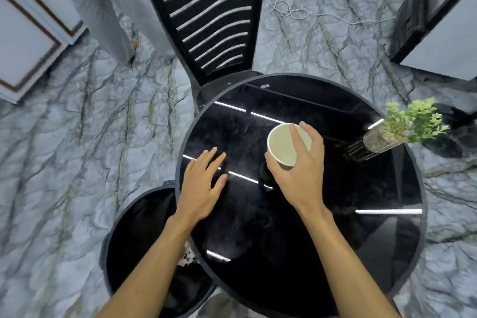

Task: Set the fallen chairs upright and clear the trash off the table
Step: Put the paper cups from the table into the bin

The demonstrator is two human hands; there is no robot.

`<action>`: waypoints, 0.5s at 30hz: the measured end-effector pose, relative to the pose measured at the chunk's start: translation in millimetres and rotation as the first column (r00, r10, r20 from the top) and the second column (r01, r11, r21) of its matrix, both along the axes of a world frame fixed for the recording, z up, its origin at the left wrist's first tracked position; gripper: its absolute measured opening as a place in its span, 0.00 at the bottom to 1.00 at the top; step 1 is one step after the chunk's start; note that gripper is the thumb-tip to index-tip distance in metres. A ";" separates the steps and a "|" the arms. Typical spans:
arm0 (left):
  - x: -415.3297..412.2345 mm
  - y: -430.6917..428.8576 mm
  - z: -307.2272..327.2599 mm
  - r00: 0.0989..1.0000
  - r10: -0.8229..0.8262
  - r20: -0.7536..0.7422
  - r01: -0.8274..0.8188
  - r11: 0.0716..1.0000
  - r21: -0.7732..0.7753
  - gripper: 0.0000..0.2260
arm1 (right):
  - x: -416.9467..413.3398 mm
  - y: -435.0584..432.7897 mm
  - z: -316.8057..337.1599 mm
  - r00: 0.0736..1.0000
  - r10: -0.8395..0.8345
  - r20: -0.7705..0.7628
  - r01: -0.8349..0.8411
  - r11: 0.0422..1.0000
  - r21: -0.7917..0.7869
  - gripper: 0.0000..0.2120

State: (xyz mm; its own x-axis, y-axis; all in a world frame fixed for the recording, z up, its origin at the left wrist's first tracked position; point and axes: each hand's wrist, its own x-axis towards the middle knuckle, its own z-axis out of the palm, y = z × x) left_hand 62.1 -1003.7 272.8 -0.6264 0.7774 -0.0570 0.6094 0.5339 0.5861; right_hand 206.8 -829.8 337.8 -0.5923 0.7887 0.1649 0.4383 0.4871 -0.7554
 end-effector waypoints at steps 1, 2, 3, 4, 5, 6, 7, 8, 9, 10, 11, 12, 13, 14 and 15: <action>-4.1 -20.9 2.8 0.999 0.039 0.003 -0.039 0.999 0.007 0.22 | -8.8 -13.7 2.2 0.999 0.039 0.000 -0.039 0.999 -0.008 0.35; -8.0 -42.1 5.4 0.997 0.078 0.005 -0.079 0.997 0.010 0.22 | -18.2 -27.8 4.2 0.997 0.079 0.001 -0.079 0.997 -0.015 0.35; -11.6 -63.9 7.7 0.992 0.124 0.010 -0.124 0.992 0.011 0.22 | -28.3 -42.6 6.1 0.993 0.119 0.004 -0.119 0.993 -0.020 0.35; -15.1 -86.3 9.7 0.985 0.174 0.016 -0.174 0.985 0.009 0.22 | -39.2 -58.0 8.1 0.987 0.159 0.007 -0.158 0.987 -0.025 0.35; -18.5 -108.7 11.3 0.975 0.222 0.019 -0.222 0.975 0.006 0.22 | -50.5 -73.6 10.0 0.980 0.198 0.011 -0.197 0.980 -0.030 0.35; -21.8 -131.0 12.7 0.963 0.269 0.019 -0.269 0.963 -0.001 0.22 | -61.9 -89.6 11.7 0.971 0.238 0.016 -0.238 0.971 -0.032 0.35; -24.7 -153.0 13.9 0.949 0.314 0.018 -0.314 0.949 -0.011 0.22 | -73.1 -106.2 13.1 0.960 0.279 0.022 -0.278 0.960 -0.029 0.35; -27.0 -175.0 15.0 0.934 0.357 0.017 -0.357 0.934 -0.019 0.22 | -83.8 -123.6 14.0 0.947 0.319 0.027 -0.318 0.948 -0.026 0.35; -28.7 -194.5 15.9 0.919 0.393 0.016 -0.392 0.919 -0.024 0.22 | -93.1 -140.0 14.3 0.934 0.355 0.027 -0.355 0.935 -0.026 0.35; -29.6 -212.8 16.5 0.906 0.423 0.015 -0.422 0.906 -0.025 0.22 | -101.6 -156.4 14.0 0.920 0.390 0.022 -0.389 0.921 -0.031 0.35; -29.6 -229.8 16.7 0.893 0.450 0.017 -0.449 0.893 -0.026 0.22 | -109.3 -172.8 13.1 0.905 0.424 0.017 -0.423 0.905 -0.037 0.35; -29.1 -246.0 16.5 0.879 0.477 0.022 -0.476 0.879 -0.027 0.22 | -116.3 -189.1 11.1 0.889 0.457 0.017 -0.456 0.889 -0.042 0.35; -28.2 -261.0 15.3 0.864 0.503 0.029 -0.503 0.864 -0.028 0.23 | -122.9 -204.9 7.5 0.873 0.488 0.022 -0.487 0.872 -0.044 0.35; -26.7 -274.1 13.0 0.849 0.527 0.037 -0.526 0.850 -0.032 0.24 | -128.3 -219.2 2.2 0.857 0.514 0.030 -0.512 0.858 -0.044 0.35; -24.8 -285.8 9.0 0.835 0.548 0.045 -0.547 0.836 -0.039 0.23 | -132.9 -232.3 -4.6 0.845 0.533 0.037 -0.531 0.846 -0.049 0.35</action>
State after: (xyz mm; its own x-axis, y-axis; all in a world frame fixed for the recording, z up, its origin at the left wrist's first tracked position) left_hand 37.3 -1289.4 281.8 -0.9449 0.3063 -0.1157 0.1820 0.7852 0.5919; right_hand 73.9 -1062.1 333.2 -0.9289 0.3552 0.1047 0.1548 0.6293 -0.7616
